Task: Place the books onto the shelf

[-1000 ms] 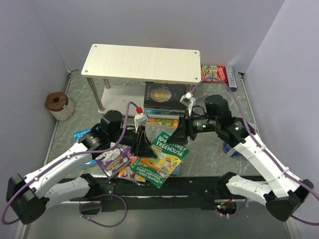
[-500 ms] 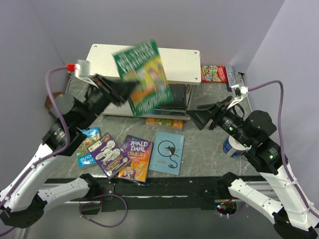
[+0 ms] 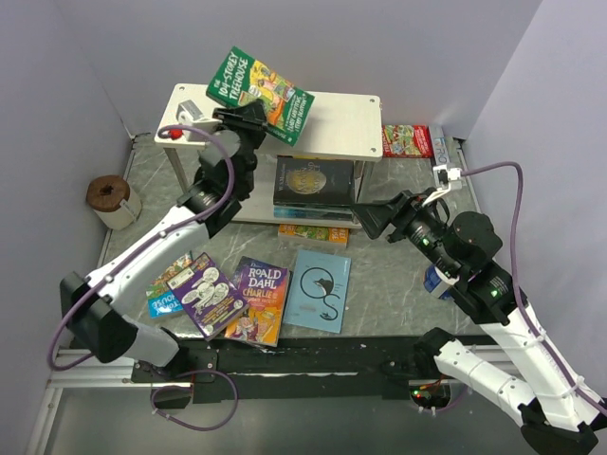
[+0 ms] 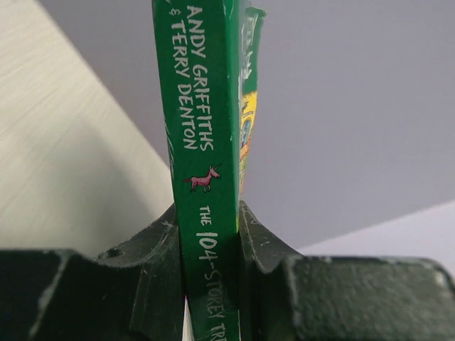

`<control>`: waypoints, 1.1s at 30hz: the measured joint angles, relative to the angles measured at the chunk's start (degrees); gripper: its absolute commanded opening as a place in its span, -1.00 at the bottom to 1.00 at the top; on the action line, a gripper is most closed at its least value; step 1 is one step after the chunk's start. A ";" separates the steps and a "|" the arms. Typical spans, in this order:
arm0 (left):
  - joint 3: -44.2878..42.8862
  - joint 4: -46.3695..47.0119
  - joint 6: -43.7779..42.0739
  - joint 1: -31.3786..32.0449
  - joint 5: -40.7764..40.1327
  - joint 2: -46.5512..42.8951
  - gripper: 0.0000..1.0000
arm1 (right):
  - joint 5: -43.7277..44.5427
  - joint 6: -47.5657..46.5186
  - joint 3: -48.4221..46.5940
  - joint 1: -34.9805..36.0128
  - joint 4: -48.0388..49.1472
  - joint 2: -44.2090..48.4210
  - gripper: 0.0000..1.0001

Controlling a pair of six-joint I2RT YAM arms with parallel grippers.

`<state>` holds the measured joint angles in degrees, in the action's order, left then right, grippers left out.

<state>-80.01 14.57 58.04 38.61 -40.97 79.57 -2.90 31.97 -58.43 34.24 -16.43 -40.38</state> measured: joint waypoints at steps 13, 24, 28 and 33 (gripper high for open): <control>3.72 -4.50 13.90 -1.84 -2.43 1.95 0.68 | -0.76 0.61 0.81 0.00 0.76 -0.61 0.61; -5.57 -29.66 11.72 -6.25 9.16 -0.63 0.92 | -1.53 0.57 -4.00 -0.02 -0.94 -7.96 0.61; -7.43 -34.73 7.76 -6.47 12.90 -1.44 0.96 | -2.84 0.13 -7.69 -0.02 -2.05 -12.02 0.39; -10.27 -39.15 2.73 -6.56 16.68 -1.09 0.92 | -8.24 -0.63 -15.26 0.00 -2.03 -18.88 -0.43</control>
<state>-90.28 -24.58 60.77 32.05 -24.29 78.48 -11.14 31.33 -73.69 34.24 -18.46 -59.27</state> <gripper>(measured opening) 0.986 0.467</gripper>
